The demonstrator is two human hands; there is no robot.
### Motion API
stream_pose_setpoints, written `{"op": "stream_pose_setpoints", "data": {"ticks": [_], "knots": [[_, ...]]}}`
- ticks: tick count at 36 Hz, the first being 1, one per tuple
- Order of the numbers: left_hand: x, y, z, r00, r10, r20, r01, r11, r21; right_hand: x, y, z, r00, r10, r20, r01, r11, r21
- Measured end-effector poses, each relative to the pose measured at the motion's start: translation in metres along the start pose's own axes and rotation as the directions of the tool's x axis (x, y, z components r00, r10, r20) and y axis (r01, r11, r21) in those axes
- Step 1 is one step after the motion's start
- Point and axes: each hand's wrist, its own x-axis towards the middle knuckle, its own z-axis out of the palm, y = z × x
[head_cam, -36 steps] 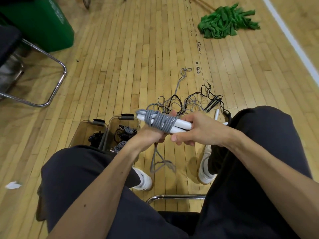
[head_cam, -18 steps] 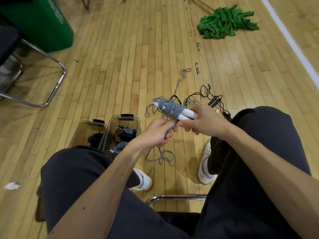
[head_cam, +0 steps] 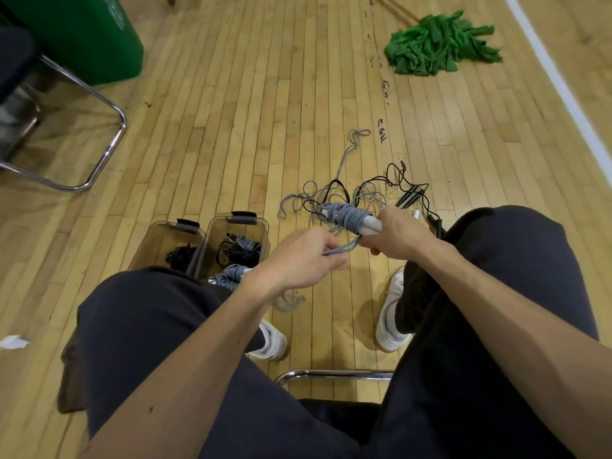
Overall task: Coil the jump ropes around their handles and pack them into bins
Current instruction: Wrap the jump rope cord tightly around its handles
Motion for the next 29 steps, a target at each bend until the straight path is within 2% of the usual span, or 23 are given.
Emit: {"op": "stream_pose_setpoints", "data": {"ticks": [2, 6, 11, 15, 21, 29], "knots": [[-0.005, 0.005, -0.007, 0.996, 0.067, -0.066, -0.061, 0.995, 0.077, 0.001, 0.000, 0.001, 0.999, 0.014, 0.042, -0.014, 1.000, 0.014], [-0.009, 0.003, -0.018, 0.972, 0.189, -0.142, -0.162, 0.970, 0.184, 0.001, -0.002, 0.006, 0.975, 0.032, 0.218, -0.046, 0.997, 0.061], [-0.010, -0.008, -0.025, 0.916, 0.335, -0.222, -0.265, 0.918, 0.295, -0.008, -0.008, 0.012, 0.907, -0.042, 0.419, 0.055, 0.998, -0.020], [-0.008, -0.013, -0.024, 0.875, 0.413, -0.251, -0.338, 0.894, 0.293, -0.016, -0.014, 0.020, 0.830, -0.079, 0.552, 0.117, 0.992, -0.035], [-0.004, -0.013, -0.025, 0.921, 0.306, -0.242, -0.284, 0.951, 0.120, -0.029, -0.022, 0.019, 0.747, -0.179, 0.641, 0.209, 0.977, 0.029], [0.006, -0.012, -0.024, 0.980, 0.172, -0.098, -0.186, 0.969, -0.161, -0.040, -0.024, 0.016, 0.711, -0.250, 0.657, 0.340, 0.940, -0.010]]}}
